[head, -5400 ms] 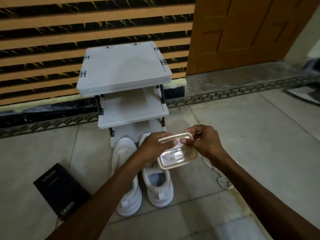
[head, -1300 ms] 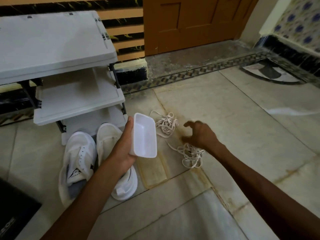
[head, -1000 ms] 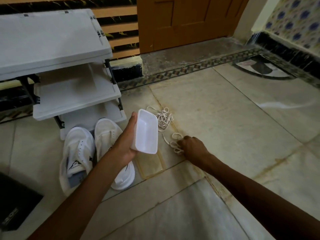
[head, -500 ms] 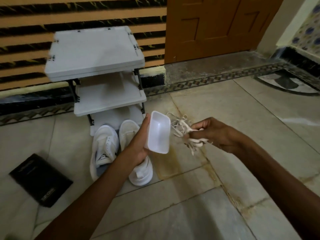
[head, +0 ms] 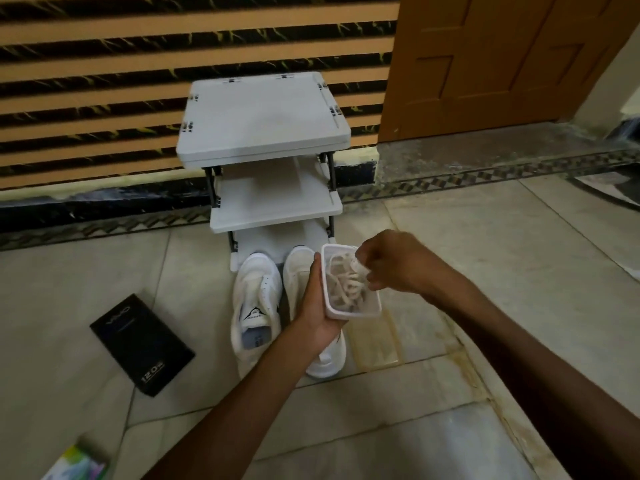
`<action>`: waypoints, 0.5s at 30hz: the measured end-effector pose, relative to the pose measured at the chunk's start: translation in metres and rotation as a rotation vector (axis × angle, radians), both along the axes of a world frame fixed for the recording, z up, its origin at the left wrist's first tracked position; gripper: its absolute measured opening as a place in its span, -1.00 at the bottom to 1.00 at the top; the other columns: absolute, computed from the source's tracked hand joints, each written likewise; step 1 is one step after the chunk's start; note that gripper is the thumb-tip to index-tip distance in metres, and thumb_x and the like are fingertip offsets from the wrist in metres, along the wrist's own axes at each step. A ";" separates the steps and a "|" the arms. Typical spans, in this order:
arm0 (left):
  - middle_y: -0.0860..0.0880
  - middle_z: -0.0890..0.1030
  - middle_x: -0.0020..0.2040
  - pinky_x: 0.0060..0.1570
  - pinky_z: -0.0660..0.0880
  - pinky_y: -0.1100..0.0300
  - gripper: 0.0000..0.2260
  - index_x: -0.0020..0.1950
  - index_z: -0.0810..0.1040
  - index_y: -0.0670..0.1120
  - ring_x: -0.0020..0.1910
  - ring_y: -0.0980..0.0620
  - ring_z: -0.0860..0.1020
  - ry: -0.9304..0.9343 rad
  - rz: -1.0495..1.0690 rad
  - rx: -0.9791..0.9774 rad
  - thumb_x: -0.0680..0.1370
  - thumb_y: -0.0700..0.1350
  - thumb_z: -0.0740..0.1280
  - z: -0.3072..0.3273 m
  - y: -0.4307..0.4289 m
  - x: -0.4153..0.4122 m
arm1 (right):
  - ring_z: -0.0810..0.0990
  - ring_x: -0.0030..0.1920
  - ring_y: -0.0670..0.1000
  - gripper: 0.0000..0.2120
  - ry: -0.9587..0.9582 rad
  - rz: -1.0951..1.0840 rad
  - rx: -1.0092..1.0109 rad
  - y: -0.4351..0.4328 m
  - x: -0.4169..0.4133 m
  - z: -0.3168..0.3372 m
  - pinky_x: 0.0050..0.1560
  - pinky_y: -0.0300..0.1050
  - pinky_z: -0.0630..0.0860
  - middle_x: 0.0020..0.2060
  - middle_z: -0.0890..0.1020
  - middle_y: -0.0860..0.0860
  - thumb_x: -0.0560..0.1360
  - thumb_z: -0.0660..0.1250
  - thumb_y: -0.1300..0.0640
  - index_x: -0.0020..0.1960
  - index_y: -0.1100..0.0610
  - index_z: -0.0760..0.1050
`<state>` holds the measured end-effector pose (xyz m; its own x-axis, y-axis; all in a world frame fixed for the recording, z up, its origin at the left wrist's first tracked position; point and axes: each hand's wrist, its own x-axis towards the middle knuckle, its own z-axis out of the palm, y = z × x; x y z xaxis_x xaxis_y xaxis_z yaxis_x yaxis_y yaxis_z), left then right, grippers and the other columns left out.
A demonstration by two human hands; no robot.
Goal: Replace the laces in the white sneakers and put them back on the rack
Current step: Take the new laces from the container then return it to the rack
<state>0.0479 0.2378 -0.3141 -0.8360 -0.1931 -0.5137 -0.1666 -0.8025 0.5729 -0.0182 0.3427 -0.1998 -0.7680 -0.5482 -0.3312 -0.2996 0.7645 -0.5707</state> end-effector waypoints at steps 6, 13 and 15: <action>-0.10 0.63 0.08 -0.10 0.60 -0.03 -0.47 0.36 0.49 -0.08 -0.01 -0.09 0.62 0.046 0.040 0.047 0.58 0.27 0.15 -0.001 -0.020 0.011 | 0.67 -0.24 0.00 -0.86 0.065 -0.252 -0.280 0.032 -0.025 -0.034 -0.12 -0.05 0.66 -0.18 0.70 0.08 0.47 0.35 0.33 -0.03 0.19 0.64; -0.08 0.65 0.00 -0.13 0.60 0.01 -0.52 0.25 0.55 -0.05 -0.09 -0.07 0.64 0.072 0.015 0.073 0.58 0.27 0.16 0.001 -0.032 0.021 | 0.03 0.53 0.19 0.17 0.170 0.449 0.494 0.040 -0.008 -0.158 0.46 0.18 0.19 0.56 0.00 0.05 0.24 0.60 -0.07 0.58 -0.02 -0.11; -0.09 0.65 0.04 -0.08 0.59 -0.01 -0.51 0.28 0.54 -0.05 -0.05 -0.08 0.64 0.088 0.003 0.087 0.58 0.28 0.16 -0.001 -0.034 0.024 | -0.05 0.54 0.21 0.22 0.228 0.475 0.535 0.037 -0.008 -0.167 0.47 0.25 0.09 0.57 -0.04 0.03 0.22 0.59 -0.13 0.58 -0.04 -0.19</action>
<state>0.0717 0.2039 -0.3147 -0.8781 -0.1535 -0.4531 -0.1163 -0.8503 0.5133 -0.0263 0.3798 -0.3667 -0.5702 -0.6468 -0.5065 -0.7329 0.6790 -0.0420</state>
